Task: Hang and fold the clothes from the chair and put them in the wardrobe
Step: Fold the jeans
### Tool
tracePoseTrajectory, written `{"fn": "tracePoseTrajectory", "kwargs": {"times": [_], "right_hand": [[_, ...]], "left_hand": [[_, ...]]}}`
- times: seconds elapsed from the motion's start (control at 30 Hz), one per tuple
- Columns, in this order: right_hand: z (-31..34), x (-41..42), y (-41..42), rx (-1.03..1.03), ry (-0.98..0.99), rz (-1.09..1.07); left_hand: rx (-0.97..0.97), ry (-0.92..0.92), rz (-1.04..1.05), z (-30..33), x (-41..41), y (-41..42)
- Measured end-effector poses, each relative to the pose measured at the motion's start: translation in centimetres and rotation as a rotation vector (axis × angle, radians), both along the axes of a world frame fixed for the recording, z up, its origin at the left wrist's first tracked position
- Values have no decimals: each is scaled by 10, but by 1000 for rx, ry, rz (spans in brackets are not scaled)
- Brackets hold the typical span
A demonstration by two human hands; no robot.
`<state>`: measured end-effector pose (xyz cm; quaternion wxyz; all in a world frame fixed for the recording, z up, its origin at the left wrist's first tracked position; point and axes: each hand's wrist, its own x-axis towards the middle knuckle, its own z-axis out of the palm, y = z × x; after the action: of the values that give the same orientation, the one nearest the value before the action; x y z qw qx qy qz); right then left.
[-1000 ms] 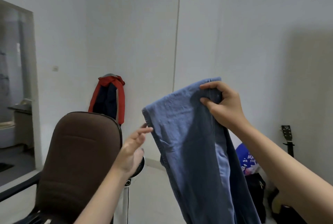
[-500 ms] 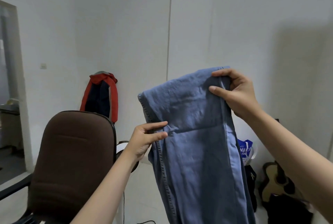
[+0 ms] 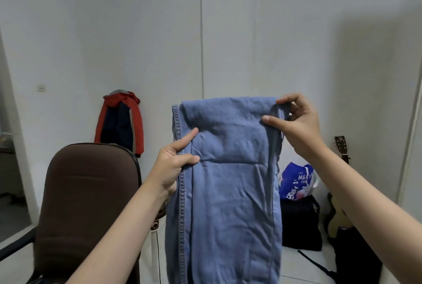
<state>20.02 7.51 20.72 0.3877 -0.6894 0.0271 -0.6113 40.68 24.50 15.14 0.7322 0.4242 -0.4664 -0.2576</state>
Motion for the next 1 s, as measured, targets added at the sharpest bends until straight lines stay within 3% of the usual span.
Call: {"fn": "tracePoseTrajectory", "kwargs": {"times": [0.33, 0.57, 0.63, 0.87, 1.0], "right_hand": [[-36, -15, -16, 131, 51, -170], [-155, 41, 43, 294, 333, 357], [-160, 55, 59, 226, 281, 343], [-151, 67, 84, 14, -11, -1], [-141, 63, 84, -213, 68, -32]], "left_hand": [[50, -176, 65, 40, 13, 9], [44, -118, 27, 53, 27, 19], [39, -105, 30, 55, 31, 21], [81, -108, 199, 57, 52, 30], [112, -75, 229, 55, 57, 30]]}}
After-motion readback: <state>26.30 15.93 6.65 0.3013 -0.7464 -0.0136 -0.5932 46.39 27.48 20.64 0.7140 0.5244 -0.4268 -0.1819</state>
